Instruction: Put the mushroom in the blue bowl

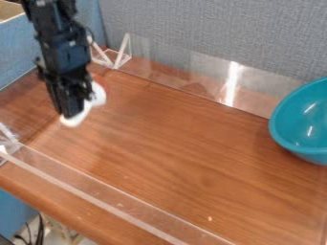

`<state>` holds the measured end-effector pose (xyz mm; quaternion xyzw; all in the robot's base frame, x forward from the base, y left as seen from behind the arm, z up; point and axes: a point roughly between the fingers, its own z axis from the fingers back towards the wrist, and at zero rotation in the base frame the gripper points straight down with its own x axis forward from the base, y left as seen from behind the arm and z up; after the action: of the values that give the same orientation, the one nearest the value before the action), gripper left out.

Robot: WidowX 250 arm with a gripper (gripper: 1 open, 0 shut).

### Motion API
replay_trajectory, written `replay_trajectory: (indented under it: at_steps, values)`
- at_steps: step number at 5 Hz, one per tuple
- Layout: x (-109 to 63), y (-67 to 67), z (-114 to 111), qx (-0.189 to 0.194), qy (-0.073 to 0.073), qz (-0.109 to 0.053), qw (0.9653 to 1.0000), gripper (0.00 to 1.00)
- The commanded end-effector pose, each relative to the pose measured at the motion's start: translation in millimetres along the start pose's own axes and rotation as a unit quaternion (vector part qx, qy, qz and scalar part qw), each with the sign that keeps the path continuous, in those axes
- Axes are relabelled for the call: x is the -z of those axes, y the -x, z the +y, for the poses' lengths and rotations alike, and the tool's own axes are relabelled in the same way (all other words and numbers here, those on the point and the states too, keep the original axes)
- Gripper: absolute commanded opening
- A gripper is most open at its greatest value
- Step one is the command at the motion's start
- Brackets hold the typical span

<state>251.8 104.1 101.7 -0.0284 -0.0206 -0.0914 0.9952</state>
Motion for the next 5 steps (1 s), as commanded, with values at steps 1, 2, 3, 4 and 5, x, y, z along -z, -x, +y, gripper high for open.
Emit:
replay_trajectory:
  at_steps: [1,2,3,4,5]
  values:
    - [-8.9,-4.1,9.0,-0.003,-0.020,-0.016,0.9997,0.00]
    - [0.0,-5.3,11.8,-0.004,-0.018,-0.012,0.9998,0.00]
    - [8.0,-6.2,13.9,-0.003,-0.015,-0.008,0.9998,0.00]
    - [15.3,-5.9,16.9,-0.004,-0.014,-0.003,0.9999,0.00]
    - [19.5,-4.4,19.0,-0.004,-0.014,0.000,0.9999,0.00]
